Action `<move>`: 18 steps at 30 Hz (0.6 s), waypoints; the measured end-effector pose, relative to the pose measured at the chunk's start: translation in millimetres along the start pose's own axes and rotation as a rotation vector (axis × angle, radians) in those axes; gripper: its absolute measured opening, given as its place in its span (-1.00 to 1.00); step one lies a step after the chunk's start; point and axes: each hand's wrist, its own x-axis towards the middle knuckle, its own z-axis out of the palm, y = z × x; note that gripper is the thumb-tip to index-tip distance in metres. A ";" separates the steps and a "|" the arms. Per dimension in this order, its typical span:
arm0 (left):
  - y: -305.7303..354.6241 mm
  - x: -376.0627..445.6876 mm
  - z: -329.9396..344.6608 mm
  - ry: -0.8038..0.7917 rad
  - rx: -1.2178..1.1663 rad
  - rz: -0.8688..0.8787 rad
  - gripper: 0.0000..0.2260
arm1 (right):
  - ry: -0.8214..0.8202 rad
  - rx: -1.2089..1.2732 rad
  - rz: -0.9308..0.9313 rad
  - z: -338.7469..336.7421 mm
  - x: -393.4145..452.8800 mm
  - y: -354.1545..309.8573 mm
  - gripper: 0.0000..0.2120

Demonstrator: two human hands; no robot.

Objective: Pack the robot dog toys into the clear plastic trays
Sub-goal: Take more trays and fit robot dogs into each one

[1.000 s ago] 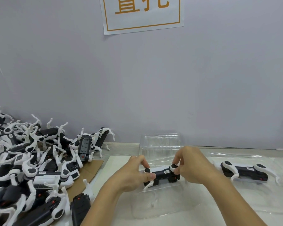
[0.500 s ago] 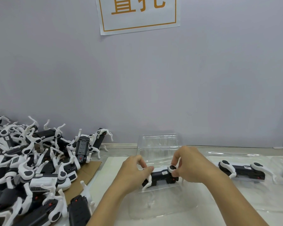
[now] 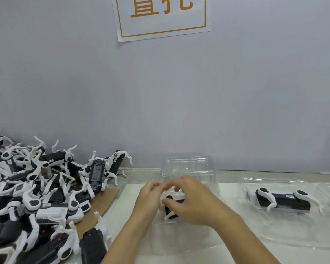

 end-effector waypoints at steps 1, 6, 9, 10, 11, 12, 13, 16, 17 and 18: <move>-0.6 0.7 -0.1 -0.007 -0.036 -0.036 -0.89 | -0.007 -0.032 -0.013 6.7 0.0 -1.0 -0.69; -0.2 0.4 -0.2 -0.002 -0.061 -0.054 -0.82 | 0.053 -0.064 0.009 15.6 3.7 0.9 -0.72; 0.0 0.2 0.6 0.001 -0.051 -0.044 -0.84 | 0.080 -0.080 0.008 15.9 5.3 0.4 -0.77; -0.1 0.0 0.8 0.004 -0.051 -0.041 -0.85 | 0.086 -0.099 0.001 16.3 5.3 -0.1 -0.78; -0.5 0.3 0.9 0.006 -0.049 -0.038 -0.86 | 0.088 -0.117 -0.004 17.0 5.4 -0.5 -0.79; -1.1 0.7 0.9 0.007 -0.047 -0.035 -0.87 | 0.089 -0.127 -0.004 17.5 5.5 -1.0 -0.80; -1.7 1.3 0.9 0.006 -0.045 -0.033 -0.87 | 0.091 -0.128 0.002 17.9 5.8 -1.1 -0.81; -2.6 2.2 0.8 0.003 -0.033 -0.031 -0.86 | 0.082 -0.140 0.008 17.5 6.8 -0.9 -0.80; -2.8 2.3 0.6 0.002 -0.026 -0.031 -0.86 | 0.069 -0.147 -0.001 16.6 7.1 -0.5 -0.80; -3.0 2.1 0.3 -0.001 -0.019 -0.031 -0.86 | 0.055 -0.148 -0.010 15.4 7.0 0.0 -0.79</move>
